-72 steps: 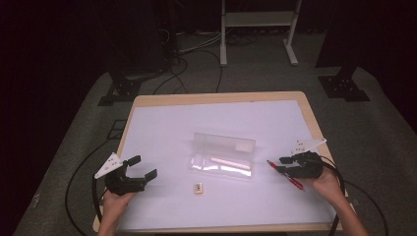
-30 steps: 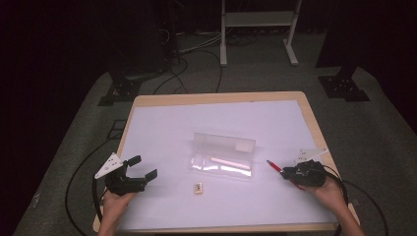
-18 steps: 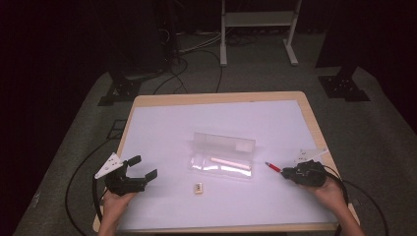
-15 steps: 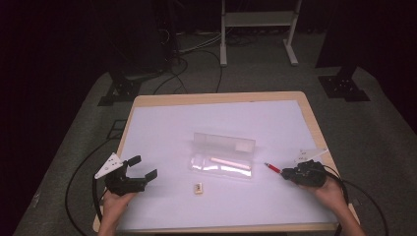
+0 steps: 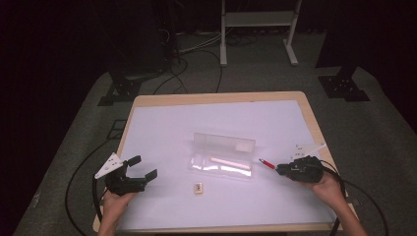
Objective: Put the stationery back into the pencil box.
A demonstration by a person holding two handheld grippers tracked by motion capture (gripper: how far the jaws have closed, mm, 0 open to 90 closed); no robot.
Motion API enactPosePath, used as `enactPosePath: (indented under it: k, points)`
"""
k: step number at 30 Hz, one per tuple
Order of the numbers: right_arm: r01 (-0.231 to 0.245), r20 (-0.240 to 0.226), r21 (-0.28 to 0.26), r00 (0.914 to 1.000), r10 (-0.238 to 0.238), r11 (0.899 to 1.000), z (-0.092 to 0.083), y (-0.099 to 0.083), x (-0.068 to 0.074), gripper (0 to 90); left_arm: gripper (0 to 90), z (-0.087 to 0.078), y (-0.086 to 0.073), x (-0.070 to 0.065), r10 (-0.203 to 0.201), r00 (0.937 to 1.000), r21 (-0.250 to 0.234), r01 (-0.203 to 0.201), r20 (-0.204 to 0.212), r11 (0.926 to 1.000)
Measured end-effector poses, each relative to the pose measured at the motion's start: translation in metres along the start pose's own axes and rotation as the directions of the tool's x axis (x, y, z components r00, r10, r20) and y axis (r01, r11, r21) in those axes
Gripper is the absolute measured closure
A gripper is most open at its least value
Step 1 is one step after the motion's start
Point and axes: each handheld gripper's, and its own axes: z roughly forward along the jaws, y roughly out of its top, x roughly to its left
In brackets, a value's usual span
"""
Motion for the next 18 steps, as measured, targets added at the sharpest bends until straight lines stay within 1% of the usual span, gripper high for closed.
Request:
enactPosePath:
  k: [5,18]
  points:
    - [0.023,-0.009,0.001,0.9997,-0.023,1.0,0.0,0.009,0.001,78.9,3.6,0.0,0.0,0.0,-0.005,1.0,-0.005,0.005,-0.001,1.0]
    - [0.061,-0.015,-0.01,0.998,-0.061,0.998,-0.004,0.03,0.005,78.9,3.6,-0.001,0.0,0.001,-0.006,1.0,-0.007,0.006,-0.002,1.0]
